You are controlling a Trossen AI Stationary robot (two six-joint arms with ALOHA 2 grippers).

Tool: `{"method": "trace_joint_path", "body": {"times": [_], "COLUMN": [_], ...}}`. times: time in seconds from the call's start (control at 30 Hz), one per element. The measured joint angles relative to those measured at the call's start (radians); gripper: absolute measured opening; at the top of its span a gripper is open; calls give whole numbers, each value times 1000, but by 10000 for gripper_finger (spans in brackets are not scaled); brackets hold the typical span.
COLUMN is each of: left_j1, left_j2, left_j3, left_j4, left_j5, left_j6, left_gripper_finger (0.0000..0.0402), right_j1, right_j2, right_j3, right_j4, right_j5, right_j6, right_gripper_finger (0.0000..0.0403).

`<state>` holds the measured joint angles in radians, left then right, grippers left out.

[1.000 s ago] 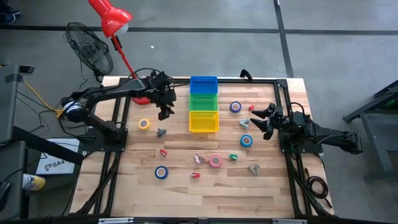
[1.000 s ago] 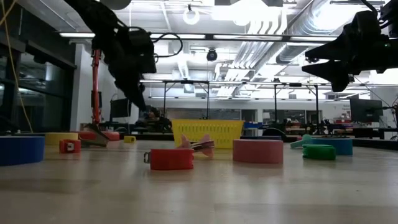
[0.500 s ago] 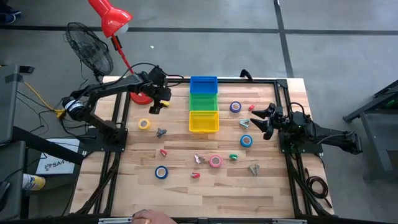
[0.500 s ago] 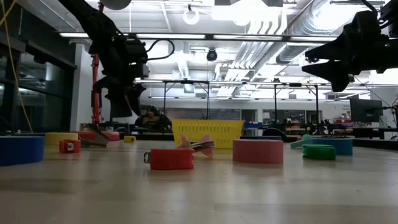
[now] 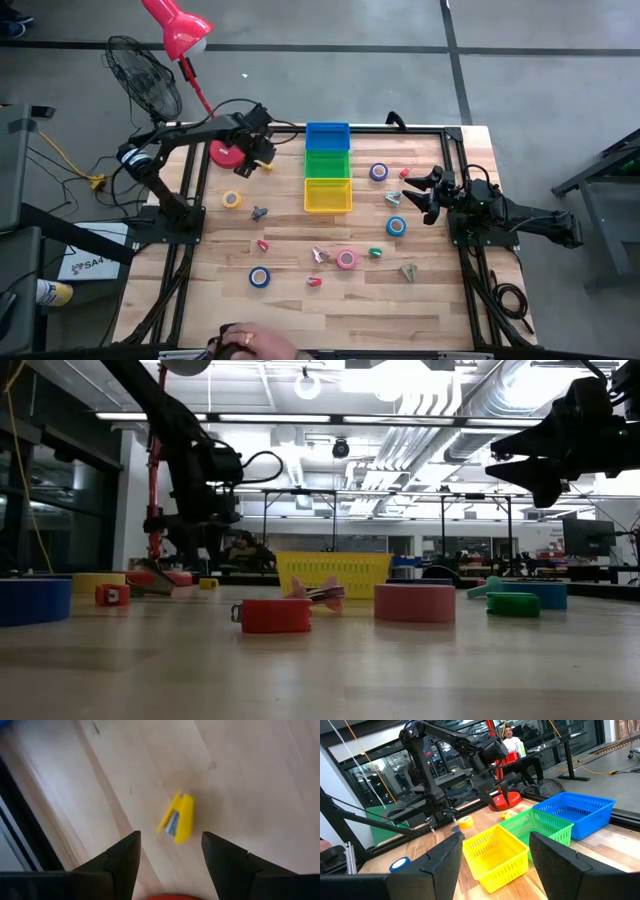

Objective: Pick and place Stapler, Stapler remover, tape
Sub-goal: Put the yellow stapler into the blue bin

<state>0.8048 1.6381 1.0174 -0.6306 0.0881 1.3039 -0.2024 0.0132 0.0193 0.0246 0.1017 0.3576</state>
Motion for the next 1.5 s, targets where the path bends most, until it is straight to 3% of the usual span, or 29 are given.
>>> {"method": "trace_joint_path", "body": {"times": [0.3, 0.53, 0.93, 1.5], "left_j1": [0, -3, -21, -21], "left_j2": [107, 109, 168, 179], "left_j3": [103, 107, 106, 105], "left_j4": [-91, -89, -107, -128], "left_j5": [8, 38, -17, -38], "left_j6": [128, 178, 213, 129], "left_gripper_finger": [206, 206, 204, 81], "right_j1": [0, 0, 0, 0], "right_j2": [0, 0, 0, 0], "right_j3": [0, 0, 0, 0], "right_j4": [0, 0, 0, 0], "right_j5": [0, 0, 0, 0], "right_j6": [0, 0, 0, 0], "right_gripper_finger": [223, 222, 222, 222]}}
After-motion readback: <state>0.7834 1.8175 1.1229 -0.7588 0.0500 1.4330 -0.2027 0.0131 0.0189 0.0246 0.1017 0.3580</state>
